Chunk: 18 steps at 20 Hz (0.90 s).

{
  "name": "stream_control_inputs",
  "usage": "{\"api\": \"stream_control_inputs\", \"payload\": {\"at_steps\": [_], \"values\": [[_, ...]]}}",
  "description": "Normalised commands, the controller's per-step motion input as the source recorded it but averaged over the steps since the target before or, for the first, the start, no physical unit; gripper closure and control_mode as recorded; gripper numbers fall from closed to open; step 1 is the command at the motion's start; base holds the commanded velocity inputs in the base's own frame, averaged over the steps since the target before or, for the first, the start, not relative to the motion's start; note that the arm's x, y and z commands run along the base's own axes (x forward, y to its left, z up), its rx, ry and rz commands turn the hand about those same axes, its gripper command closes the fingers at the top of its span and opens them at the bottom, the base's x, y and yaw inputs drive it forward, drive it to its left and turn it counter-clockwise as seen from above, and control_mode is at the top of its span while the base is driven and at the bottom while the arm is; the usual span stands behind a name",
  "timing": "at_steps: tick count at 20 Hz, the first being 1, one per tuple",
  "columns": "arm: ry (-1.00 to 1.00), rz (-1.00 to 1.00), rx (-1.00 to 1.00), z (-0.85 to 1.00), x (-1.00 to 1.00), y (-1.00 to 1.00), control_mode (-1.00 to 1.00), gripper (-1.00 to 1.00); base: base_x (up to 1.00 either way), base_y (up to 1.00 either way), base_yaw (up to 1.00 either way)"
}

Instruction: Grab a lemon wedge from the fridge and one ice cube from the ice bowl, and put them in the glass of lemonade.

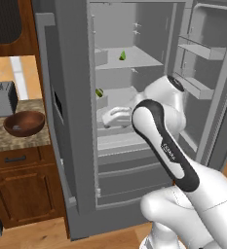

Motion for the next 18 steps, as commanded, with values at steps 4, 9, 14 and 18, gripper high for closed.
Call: {"api": "stream_control_inputs", "payload": {"at_steps": [4,9,14,18], "values": [[0.0,0.42,0.17,-0.13,0.19,0.04,-1.0,-1.0,0.0,0.0,0.0],[0.0,0.48,0.06,-0.21,0.01,0.3,-1.0,-1.0,0.0,0.0,0.0],[0.0,0.29,0.01,-0.01,0.22,0.07,-1.0,-1.0,0.0,0.0,0.0],[0.0,0.04,0.0,-0.03,0.33,0.23,-1.0,-1.0,0.0,0.0,0.0]]}}
